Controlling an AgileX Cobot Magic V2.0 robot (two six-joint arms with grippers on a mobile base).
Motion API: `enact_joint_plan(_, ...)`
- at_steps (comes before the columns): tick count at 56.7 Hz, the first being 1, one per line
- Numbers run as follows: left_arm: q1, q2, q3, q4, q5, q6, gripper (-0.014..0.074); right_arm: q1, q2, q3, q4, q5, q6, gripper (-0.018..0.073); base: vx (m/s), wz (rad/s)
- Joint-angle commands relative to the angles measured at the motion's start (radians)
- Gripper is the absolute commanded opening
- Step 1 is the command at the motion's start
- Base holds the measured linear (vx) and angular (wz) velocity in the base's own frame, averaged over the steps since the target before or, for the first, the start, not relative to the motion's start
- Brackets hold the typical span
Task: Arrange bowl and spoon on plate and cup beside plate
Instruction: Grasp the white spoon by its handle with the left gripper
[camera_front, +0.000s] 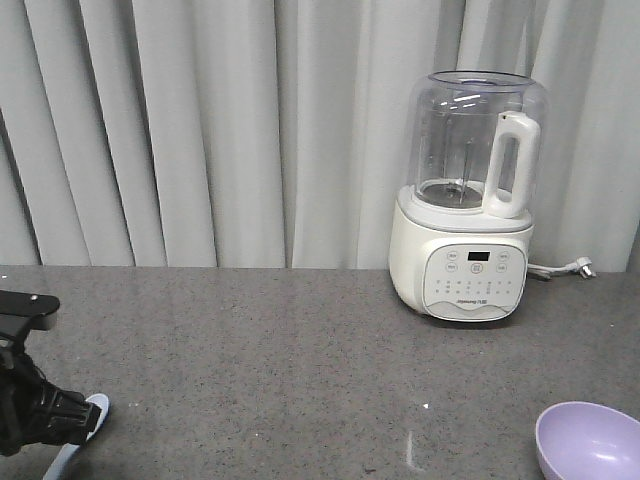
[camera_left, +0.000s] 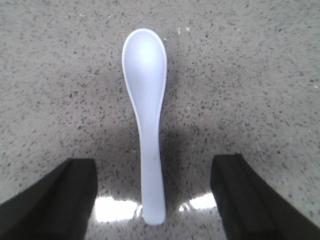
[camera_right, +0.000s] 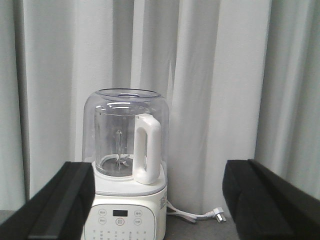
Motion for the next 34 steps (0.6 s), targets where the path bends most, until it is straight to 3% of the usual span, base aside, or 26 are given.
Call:
enact_joint_plan(1,0.002,0.027,-0.066,-0.009,-0.005,-0.007,0.0576,0.0,-0.004,-0.034,-0.001,-0.075,-0.009,0.0549,0.0,0.0)
enact_joint_plan(25,0.002,0.18,-0.093,-0.007,-0.001,-0.007,0.0565,0.0,-0.004,-0.034,-0.004,-0.065,-0.009,0.0549,0.0,0.0)
enact_joint_plan(30,0.002,0.188,-0.093,-0.002,-0.004,-0.016,0.0521,0.0,-0.004,-0.034,-0.004,-0.063,-0.009,0.0549,0.0,0.0)
enact_joint_plan(34,0.002,0.188,-0.093,-0.001,-0.004,-0.019,0.0435,0.0,-0.004,-0.034,-0.004,-0.062,-0.009,0.0549,0.0,0.0)
